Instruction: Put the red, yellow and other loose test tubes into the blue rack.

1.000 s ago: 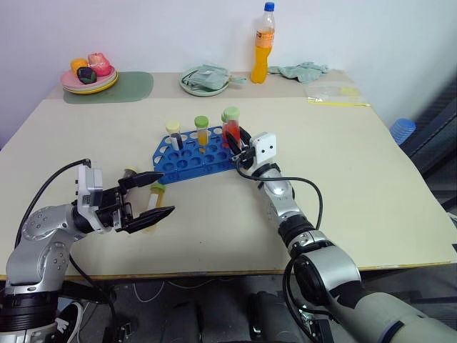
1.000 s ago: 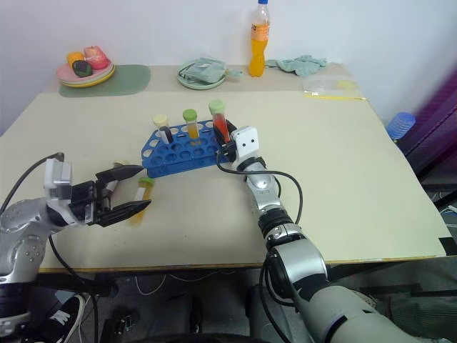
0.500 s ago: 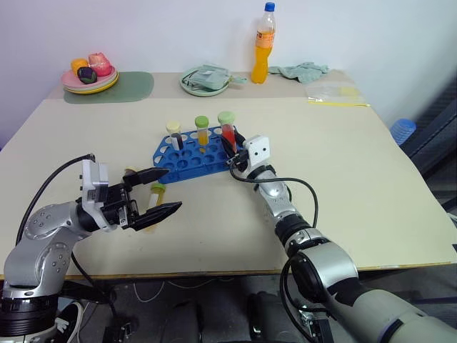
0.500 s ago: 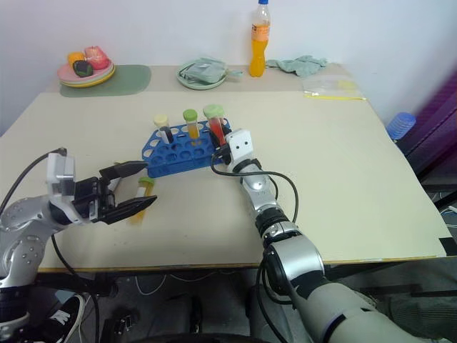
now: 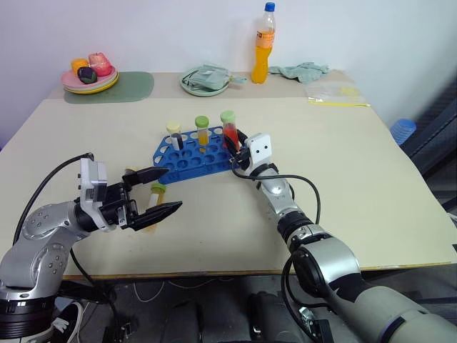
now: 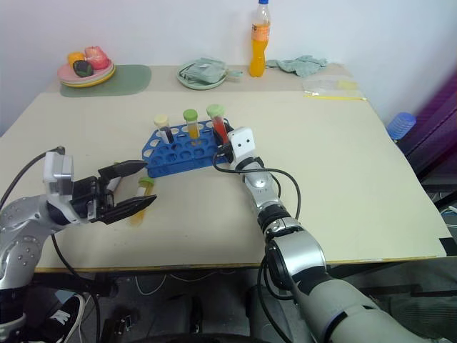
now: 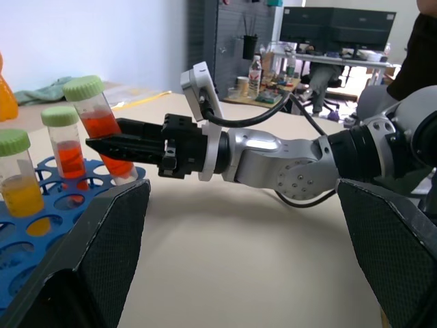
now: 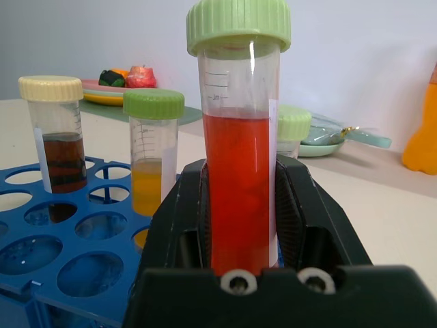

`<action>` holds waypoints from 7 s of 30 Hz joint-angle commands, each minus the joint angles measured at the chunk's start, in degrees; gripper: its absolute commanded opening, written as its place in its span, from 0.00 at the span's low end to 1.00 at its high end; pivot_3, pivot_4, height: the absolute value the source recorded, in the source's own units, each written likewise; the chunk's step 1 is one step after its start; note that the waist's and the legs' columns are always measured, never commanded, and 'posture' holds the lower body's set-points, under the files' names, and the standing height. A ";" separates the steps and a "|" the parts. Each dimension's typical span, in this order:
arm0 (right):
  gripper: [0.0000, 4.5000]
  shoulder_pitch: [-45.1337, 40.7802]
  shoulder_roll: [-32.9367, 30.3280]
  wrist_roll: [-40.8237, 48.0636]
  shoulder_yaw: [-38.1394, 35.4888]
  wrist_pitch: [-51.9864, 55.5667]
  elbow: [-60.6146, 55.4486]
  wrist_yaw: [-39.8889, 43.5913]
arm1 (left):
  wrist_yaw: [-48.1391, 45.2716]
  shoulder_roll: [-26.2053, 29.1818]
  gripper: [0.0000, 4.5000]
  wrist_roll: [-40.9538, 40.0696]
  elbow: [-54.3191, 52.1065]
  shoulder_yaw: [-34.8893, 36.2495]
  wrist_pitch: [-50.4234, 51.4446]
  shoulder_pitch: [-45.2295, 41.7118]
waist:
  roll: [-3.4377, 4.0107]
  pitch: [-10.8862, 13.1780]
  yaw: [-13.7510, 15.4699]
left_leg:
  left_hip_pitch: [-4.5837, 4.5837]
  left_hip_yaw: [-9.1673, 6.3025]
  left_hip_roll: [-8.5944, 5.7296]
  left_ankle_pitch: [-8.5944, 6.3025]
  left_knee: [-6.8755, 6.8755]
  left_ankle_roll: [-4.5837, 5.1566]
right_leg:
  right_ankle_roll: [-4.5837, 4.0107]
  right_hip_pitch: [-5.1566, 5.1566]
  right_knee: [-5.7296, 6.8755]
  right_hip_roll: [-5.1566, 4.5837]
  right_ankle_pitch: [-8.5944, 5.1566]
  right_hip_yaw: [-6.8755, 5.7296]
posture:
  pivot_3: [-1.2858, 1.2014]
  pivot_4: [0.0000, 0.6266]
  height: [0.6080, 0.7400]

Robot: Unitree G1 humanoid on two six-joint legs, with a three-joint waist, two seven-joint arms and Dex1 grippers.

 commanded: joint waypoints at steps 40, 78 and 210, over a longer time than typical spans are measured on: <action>0.98 -0.78 -2.64 1.42 -1.81 5.50 -6.22 7.36 | 0.25 -0.46 1.00 -0.17 -0.88 0.04 -2.62 0.49 | 0.05 0.03 0.02 | 0.00 0.00 0.00 0.00 0.00 -0.01 | -0.01 0.00 -0.01 -0.01 0.00 0.00 | 0.52 0.24 1.00; 0.98 -2.81 -7.50 10.15 -0.96 73.08 -45.62 8.23 | -2.07 -3.28 1.00 2.14 2.22 -1.24 -6.58 1.77 | 0.04 0.03 0.15 | -0.08 -0.01 -0.02 -0.01 -0.01 0.01 | -0.02 -0.04 -0.07 0.00 -0.01 -0.02 | 0.52 0.24 1.00; 0.98 31.29 -37.19 36.37 -1.04 65.61 -90.00 40.06 | 34.55 12.66 1.00 -4.04 31.80 -30.28 72.72 -50.31 | -0.49 0.44 1.99 | -0.18 -0.07 -0.12 -0.04 0.00 0.08 | 0.09 0.10 -0.59 0.07 0.04 -0.01 | 0.52 0.24 1.00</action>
